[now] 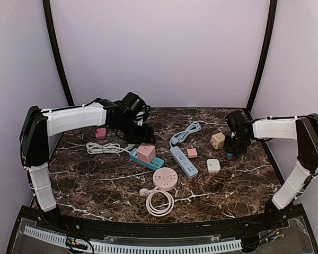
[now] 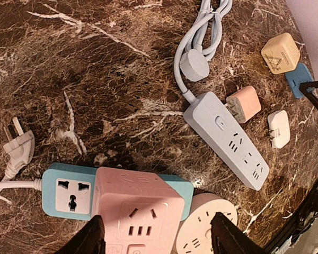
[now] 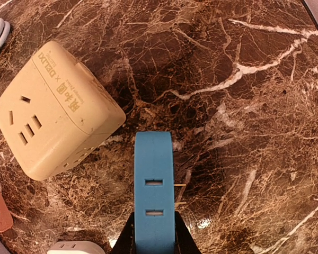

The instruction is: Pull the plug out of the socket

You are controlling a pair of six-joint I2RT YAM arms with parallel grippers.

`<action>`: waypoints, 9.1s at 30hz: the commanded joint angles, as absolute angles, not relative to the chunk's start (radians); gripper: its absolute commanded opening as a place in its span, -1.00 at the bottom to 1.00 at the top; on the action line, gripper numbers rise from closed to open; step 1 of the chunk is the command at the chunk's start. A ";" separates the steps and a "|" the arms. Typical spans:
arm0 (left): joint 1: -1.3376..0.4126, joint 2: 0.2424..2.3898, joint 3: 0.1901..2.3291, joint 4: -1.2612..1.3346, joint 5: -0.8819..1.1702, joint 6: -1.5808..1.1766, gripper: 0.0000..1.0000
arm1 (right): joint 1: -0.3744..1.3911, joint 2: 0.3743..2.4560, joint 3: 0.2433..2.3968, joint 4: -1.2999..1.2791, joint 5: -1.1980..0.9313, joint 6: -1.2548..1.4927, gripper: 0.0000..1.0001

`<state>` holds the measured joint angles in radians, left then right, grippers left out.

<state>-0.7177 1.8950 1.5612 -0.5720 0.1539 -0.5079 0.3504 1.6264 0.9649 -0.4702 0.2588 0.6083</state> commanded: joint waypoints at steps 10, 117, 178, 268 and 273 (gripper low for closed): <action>-0.729 1.912 1.585 -0.653 0.082 -0.464 0.43 | 0.413 1.632 0.974 -0.496 0.288 0.582 -0.26; -0.813 2.036 1.843 -0.724 0.049 -0.545 -1.00 | 0.804 2.142 1.368 -0.179 -0.316 0.923 -1.00; -0.904 1.992 1.821 -0.686 -0.038 -0.604 -1.00 | 0.804 2.162 1.361 -0.155 -0.333 0.936 -1.00; -0.325 2.306 2.038 -0.748 0.253 -0.405 0.60 | 0.694 1.477 1.144 -0.282 -0.081 0.549 0.56; -0.326 2.261 2.045 -0.745 0.230 -0.387 0.72 | 0.682 1.476 1.141 -0.284 -0.078 0.543 0.79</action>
